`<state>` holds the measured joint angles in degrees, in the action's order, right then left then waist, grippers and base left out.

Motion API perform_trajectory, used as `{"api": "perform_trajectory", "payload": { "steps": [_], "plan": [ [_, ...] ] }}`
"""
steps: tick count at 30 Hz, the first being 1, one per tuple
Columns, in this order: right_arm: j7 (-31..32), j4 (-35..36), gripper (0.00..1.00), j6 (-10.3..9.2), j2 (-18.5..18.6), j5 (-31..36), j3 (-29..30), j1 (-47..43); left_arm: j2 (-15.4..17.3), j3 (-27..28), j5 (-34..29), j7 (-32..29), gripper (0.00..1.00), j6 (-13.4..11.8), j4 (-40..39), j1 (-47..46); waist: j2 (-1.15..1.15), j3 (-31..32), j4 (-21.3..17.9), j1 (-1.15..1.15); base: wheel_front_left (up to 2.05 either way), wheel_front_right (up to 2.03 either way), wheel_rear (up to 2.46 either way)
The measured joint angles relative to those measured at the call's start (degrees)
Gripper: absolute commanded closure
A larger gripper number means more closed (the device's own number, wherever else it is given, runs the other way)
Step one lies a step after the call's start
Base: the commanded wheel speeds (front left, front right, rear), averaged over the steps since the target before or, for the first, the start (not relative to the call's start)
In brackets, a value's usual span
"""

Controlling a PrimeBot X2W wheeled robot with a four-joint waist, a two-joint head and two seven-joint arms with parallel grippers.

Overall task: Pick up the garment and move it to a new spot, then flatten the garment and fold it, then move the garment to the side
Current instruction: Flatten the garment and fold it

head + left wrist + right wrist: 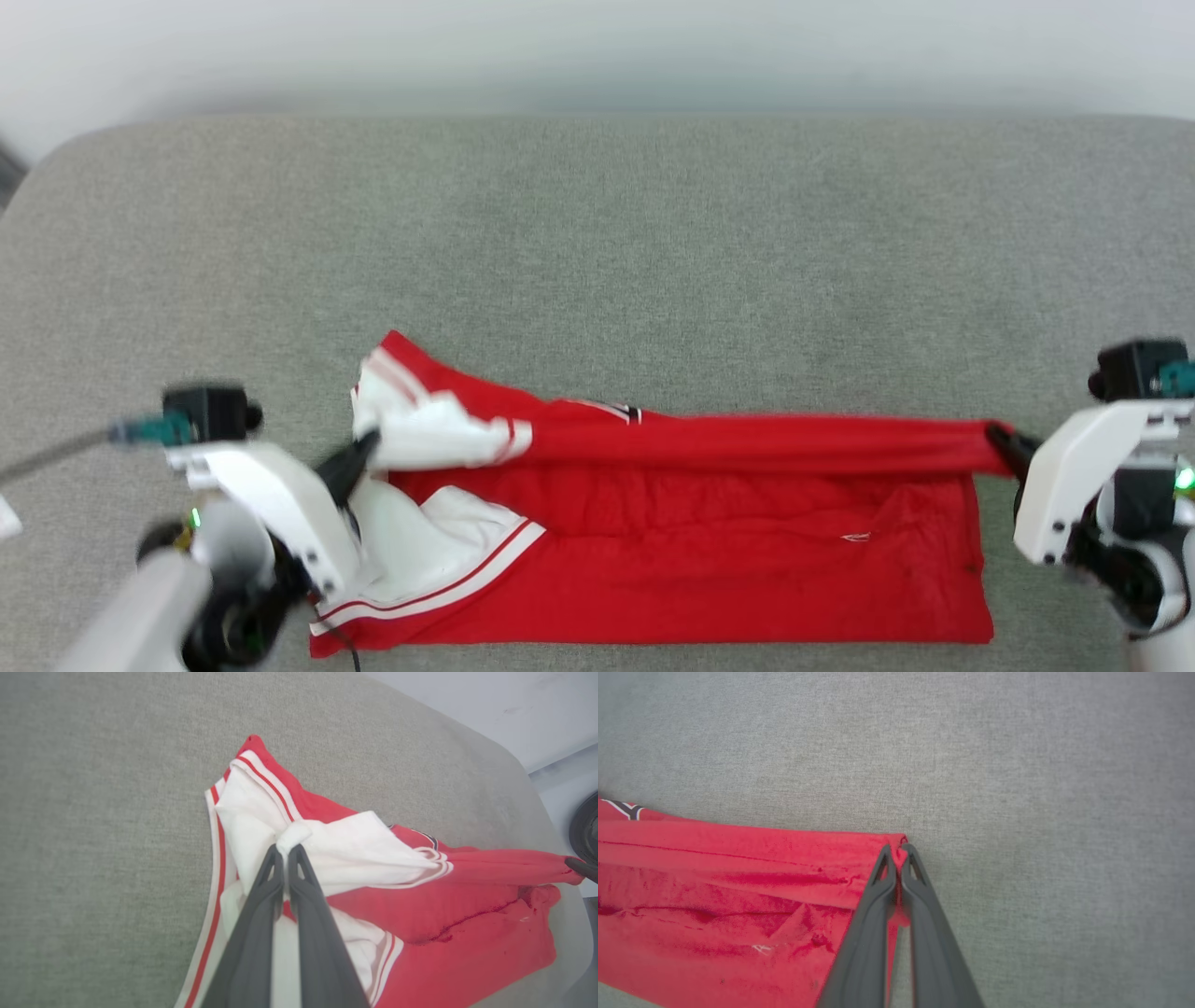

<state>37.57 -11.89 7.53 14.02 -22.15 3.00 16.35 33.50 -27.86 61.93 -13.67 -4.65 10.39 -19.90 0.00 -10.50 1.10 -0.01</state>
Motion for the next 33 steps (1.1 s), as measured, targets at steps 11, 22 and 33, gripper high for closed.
{"api": "perform_trajectory", "payload": {
  "steps": [11,22,33],
  "plan": [
    [-8.1,-4.5,0.0,-0.01,-3.3,-0.5,1.1,-9.3,-5.7,-2.0,2.6,4.0,0.0,-1.6,5.8,10.5,0.0,2.8,0.0,0.0,0.0,0.0,0.0],
    [-11.2,2.7,0.0,-0.02,-2.1,-2.1,1.6,-12.8,-7.4,-0.8,-4.1,18.0,0.0,-1.5,3.9,9.9,0.0,6.2,-1.5,0.0,0.0,0.0,0.0],
    [2.9,9.0,0.0,-0.02,-0.6,-2.5,7.3,-12.7,-5.8,1.3,-17.6,28.0,0.0,-9.6,-6.8,9.1,0.0,7.7,-0.7,0.0,0.0,0.0,0.0]
  ]
}}
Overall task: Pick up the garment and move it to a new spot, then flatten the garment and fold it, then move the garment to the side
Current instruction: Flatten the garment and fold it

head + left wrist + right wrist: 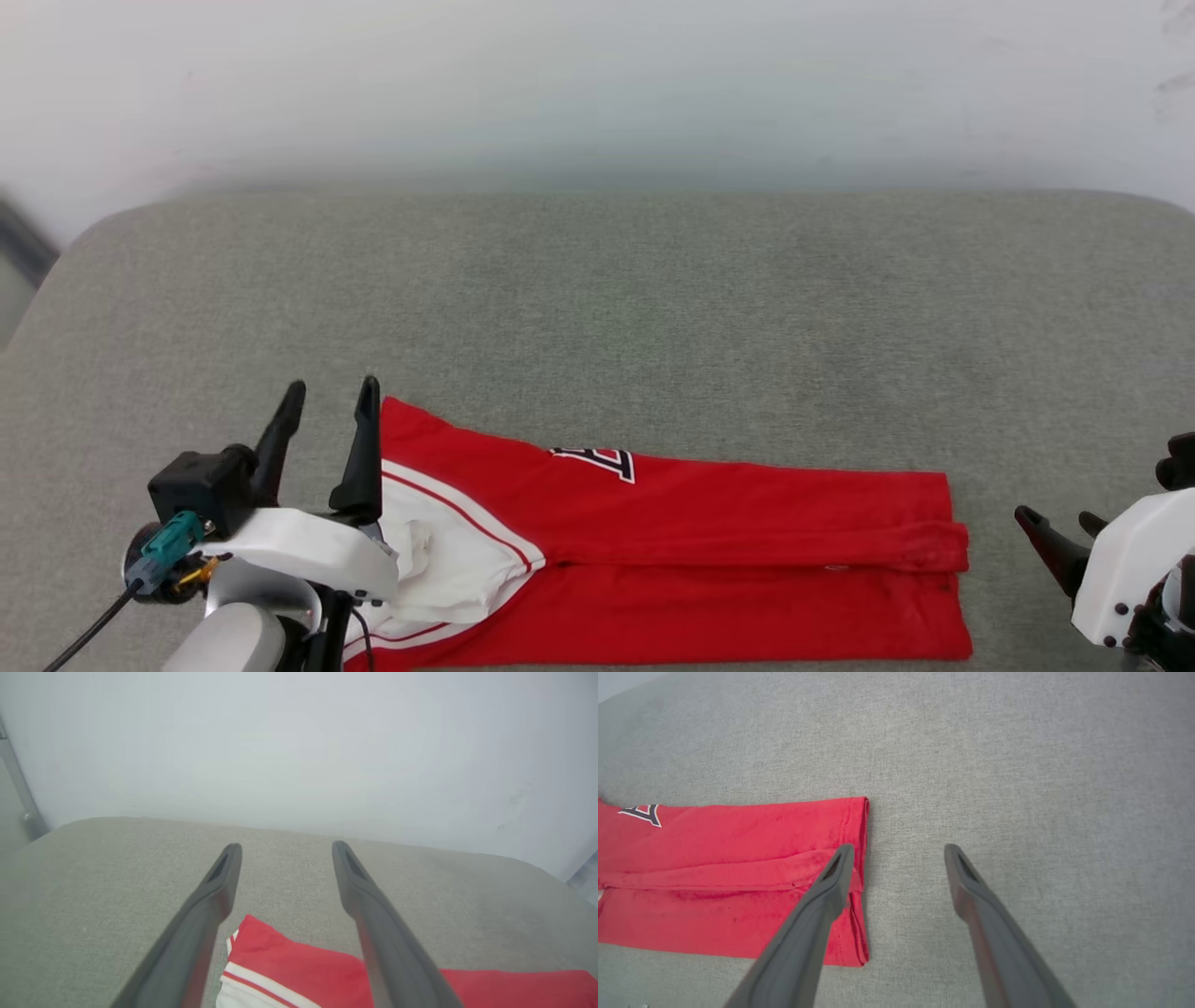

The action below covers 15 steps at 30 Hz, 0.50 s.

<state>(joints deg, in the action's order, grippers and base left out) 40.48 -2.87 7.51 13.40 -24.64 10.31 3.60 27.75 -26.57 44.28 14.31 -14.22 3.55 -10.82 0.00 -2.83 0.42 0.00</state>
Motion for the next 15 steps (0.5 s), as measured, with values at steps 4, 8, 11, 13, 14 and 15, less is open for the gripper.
{"api": "perform_trajectory", "payload": {
  "steps": [4,8,11,13,14,15],
  "plan": [
    [3.9,0.3,0.0,-0.01,-0.3,1.1,0.3,0.4,-0.4,1.2,-5.0,0.5,0.0,-2.1,-3.5,0.0,0.0,-1.1,1.4,0.0,0.0,0.0,0.0],
    [5.3,-1.0,0.0,0.0,-2.2,1.5,-0.6,1.2,-1.2,1.9,-7.9,0.6,0.0,-2.2,-5.8,0.1,0.0,-2.8,3.0,0.0,0.0,0.0,0.0],
    [5.4,-3.4,0.0,-0.01,-3.6,1.2,-1.4,2.0,-1.6,2.5,-9.4,0.7,0.0,-1.9,-7.0,0.4,0.0,-4.3,4.0,0.01,0.0,0.0,0.0],
    [5.4,-5.8,0.0,0.0,-3.9,0.9,-2.0,2.7,-2.0,2.7,-9.8,0.7,0.0,-1.4,-7.4,0.5,0.0,-5.2,4.7,0.01,0.0,0.0,0.0],
    [5.4,-7.0,0.0,0.0,-4.1,0.9,-2.4,2.7,-2.1,2.8,-9.9,0.7,0.0,-1.3,-7.4,0.5,0.0,-5.6,5.0,0.01,0.0,0.0,0.0],
    [5.4,-8.1,0.0,0.0,-4.3,0.6,-2.5,2.8,-2.2,2.8,-10.1,0.7,0.0,-1.0,-7.3,0.5,0.0,-6.0,5.3,0.01,0.0,0.0,0.0]
  ]
}}
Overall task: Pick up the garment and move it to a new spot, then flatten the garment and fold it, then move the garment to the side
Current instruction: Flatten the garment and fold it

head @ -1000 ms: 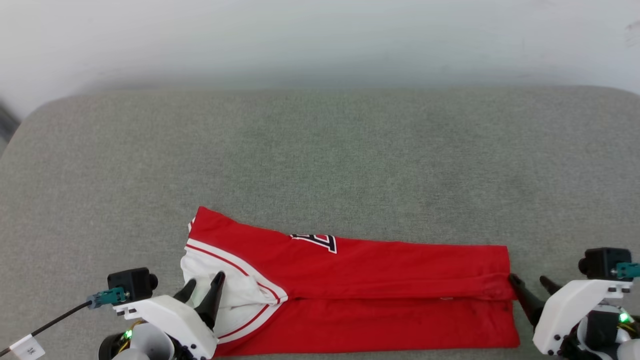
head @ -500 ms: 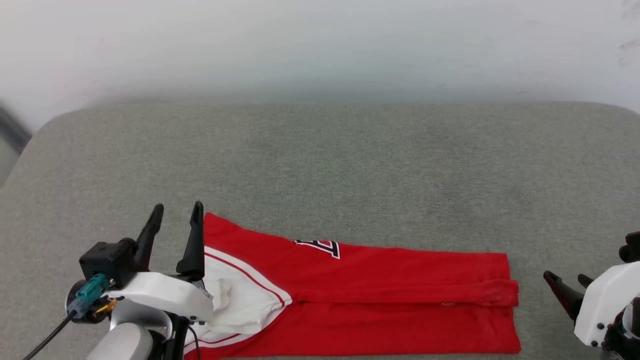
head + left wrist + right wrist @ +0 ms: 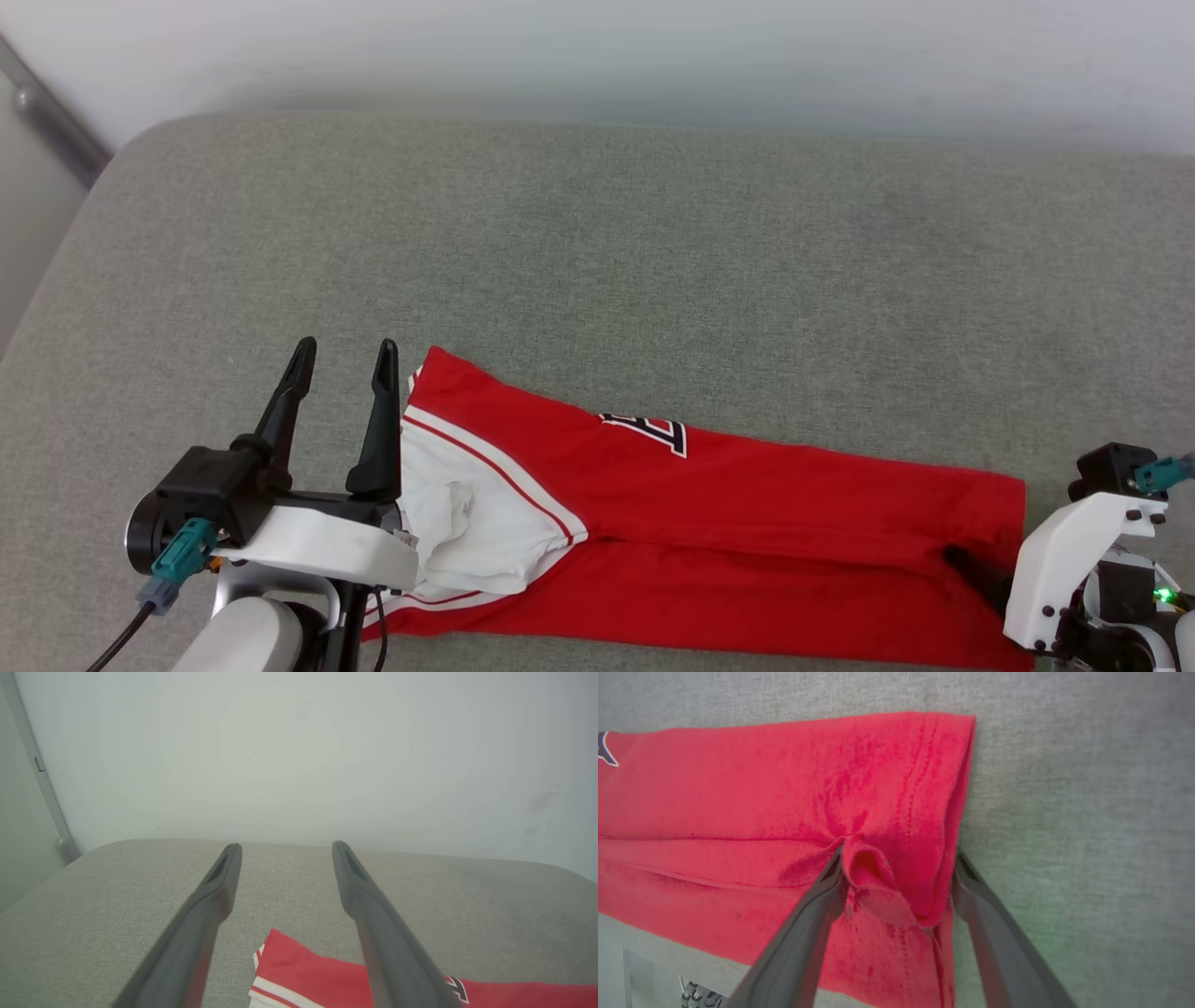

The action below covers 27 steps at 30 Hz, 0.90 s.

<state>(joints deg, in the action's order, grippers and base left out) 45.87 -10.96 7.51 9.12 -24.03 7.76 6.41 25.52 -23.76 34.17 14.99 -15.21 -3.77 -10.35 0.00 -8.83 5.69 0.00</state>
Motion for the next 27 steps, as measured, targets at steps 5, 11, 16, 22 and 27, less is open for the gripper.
{"api": "perform_trajectory", "payload": {
  "steps": [5,11,16,22,27],
  "plan": [
    [1.1,-2.8,0.51,-0.01,0.0,-1.5,-0.8,0.9,-0.1,0.1,-0.4,0.0,0.0,0.7,0.9,0.1,0.0,-0.6,0.6,0.0,0.0,0.0,0.0],
    [-0.1,-5.0,1.0,-0.01,-0.6,-3.0,-3.2,1.3,0.2,-0.1,-0.4,-0.2,0.0,0.7,1.6,1.3,0.0,1.5,-0.6,0.0,0.0,0.0,0.0],
    [-2.0,-5.9,1.0,0.0,1.1,-3.8,-4.3,2.6,0.6,-0.5,-0.3,-0.9,0.0,0.6,1.5,2.2,0.0,3.5,-2.0,0.0,0.0,0.0,0.0],
    [-2.5,-6.8,1.0,0.01,4.5,-4.1,-1.1,4.2,0.8,-0.7,-0.1,-1.3,0.0,0.1,1.2,3.3,0.0,4.9,-4.0,0.0,0.0,0.0,0.0],
    [-0.9,-6.9,1.0,0.0,6.1,-2.5,5.9,3.6,0.8,-0.8,0.1,-1.3,0.0,-0.4,0.8,4.4,0.0,5.4,-5.4,0.0,0.0,0.0,0.0]
  ]
}}
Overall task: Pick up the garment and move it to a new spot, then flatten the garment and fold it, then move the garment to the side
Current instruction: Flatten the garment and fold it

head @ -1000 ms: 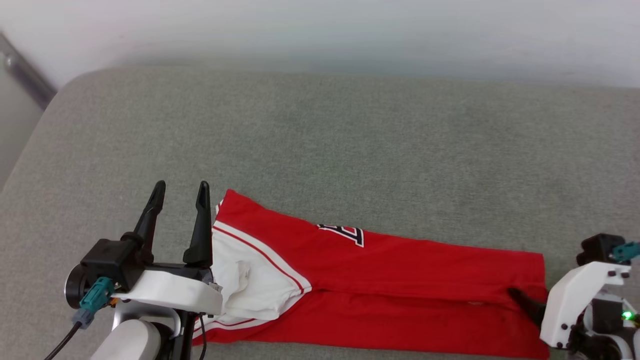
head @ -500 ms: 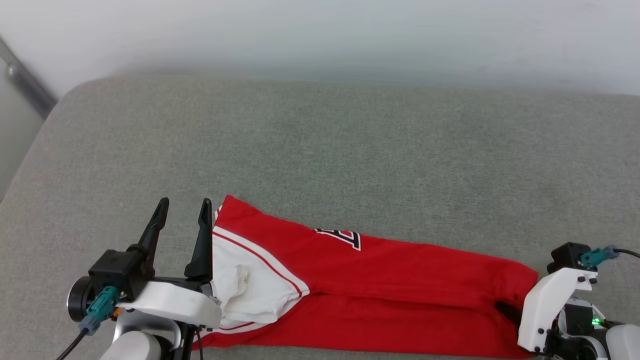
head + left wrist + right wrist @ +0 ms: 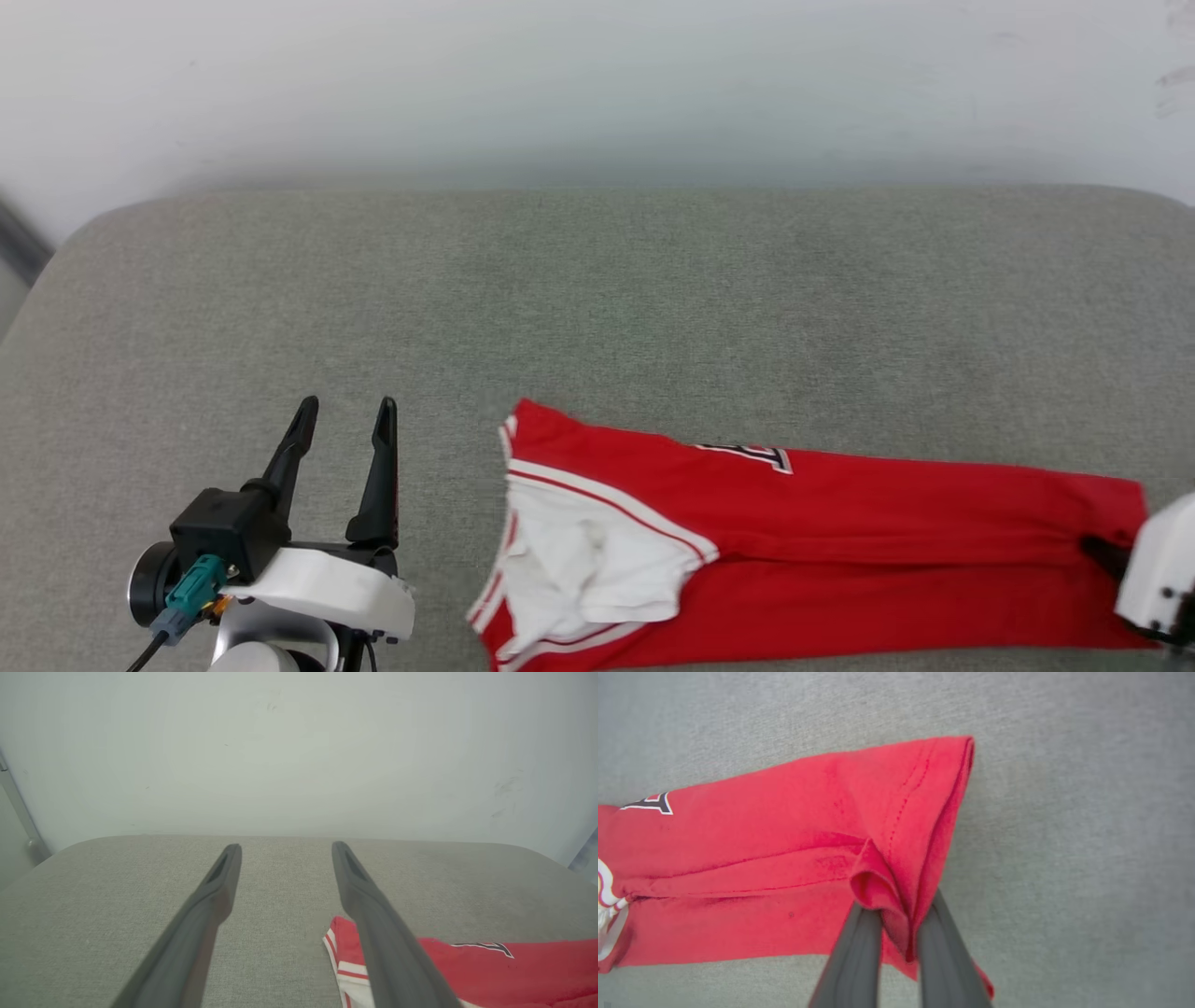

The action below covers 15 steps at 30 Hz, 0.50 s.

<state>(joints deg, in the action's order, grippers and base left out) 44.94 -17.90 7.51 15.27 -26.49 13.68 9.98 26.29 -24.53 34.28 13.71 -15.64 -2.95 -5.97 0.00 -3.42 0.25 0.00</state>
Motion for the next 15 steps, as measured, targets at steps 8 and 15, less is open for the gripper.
{"api": "perform_trajectory", "payload": {
  "steps": [8,15],
  "plan": [
    [7.9,4.1,1.0,-0.01,-6.3,-2.1,12.5,-0.4,0.0,-0.1,0.2,0.1,0.0,-0.2,-0.3,0.2,0.0,-0.4,-1.2,0.0,0.0,0.0,0.0],
    [18.2,6.4,1.0,-0.01,-12.0,-14.9,13.7,1.2,-0.2,-0.6,0.5,0.0,0.0,0.4,0.0,0.0,0.0,-0.5,-0.8,0.0,0.0,0.0,0.0]
  ]
}}
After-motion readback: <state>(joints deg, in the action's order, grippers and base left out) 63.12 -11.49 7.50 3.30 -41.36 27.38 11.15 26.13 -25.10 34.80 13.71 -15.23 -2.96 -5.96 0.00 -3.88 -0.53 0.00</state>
